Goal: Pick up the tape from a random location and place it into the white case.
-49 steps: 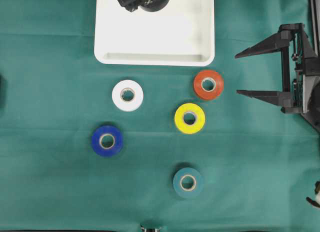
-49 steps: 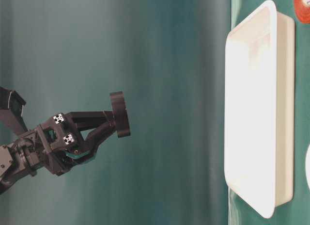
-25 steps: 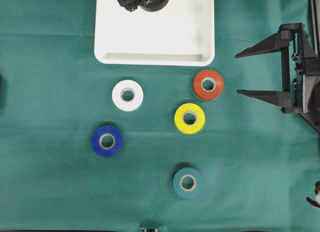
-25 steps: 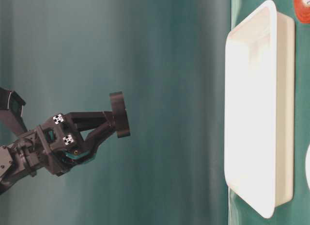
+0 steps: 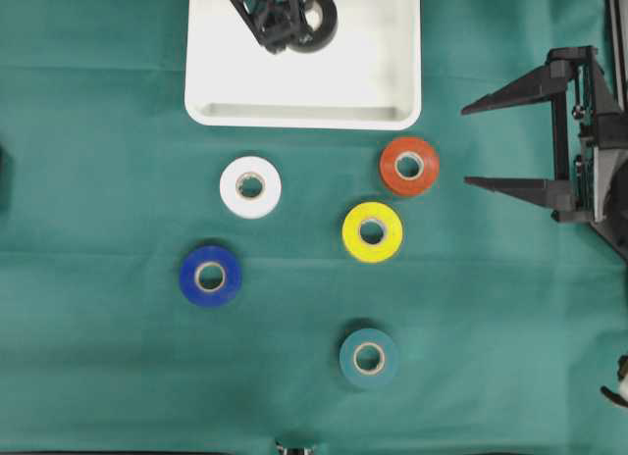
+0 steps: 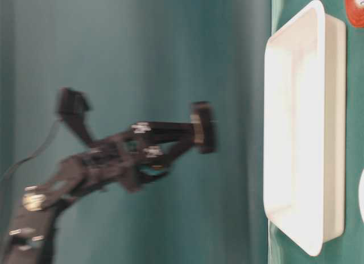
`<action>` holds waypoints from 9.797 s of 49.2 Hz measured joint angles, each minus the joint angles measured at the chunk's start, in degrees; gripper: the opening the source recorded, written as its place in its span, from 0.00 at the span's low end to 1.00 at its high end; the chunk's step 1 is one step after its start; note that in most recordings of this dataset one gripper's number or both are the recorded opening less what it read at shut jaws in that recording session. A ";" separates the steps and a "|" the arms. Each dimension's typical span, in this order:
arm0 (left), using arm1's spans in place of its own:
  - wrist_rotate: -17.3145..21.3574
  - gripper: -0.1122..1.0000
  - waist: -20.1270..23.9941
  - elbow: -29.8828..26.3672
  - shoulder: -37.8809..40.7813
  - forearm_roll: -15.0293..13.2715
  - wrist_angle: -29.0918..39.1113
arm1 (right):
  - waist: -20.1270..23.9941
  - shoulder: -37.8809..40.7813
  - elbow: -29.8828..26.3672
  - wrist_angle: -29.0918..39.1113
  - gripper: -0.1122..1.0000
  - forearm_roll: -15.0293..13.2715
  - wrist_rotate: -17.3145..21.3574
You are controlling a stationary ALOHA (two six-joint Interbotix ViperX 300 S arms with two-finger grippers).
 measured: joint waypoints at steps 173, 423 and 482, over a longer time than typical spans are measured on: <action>-0.62 0.98 -18.54 6.94 -12.30 -0.09 -1.14 | 0.00 0.18 -0.79 0.18 0.92 -0.09 0.35; -0.79 0.97 -17.93 63.46 -59.85 -0.53 -43.42 | 2.90 25.14 -16.70 2.81 0.92 -1.05 2.29; -0.79 0.97 -17.93 63.46 -59.77 -0.53 -43.33 | 2.99 36.91 -40.43 52.91 0.92 -1.05 10.28</action>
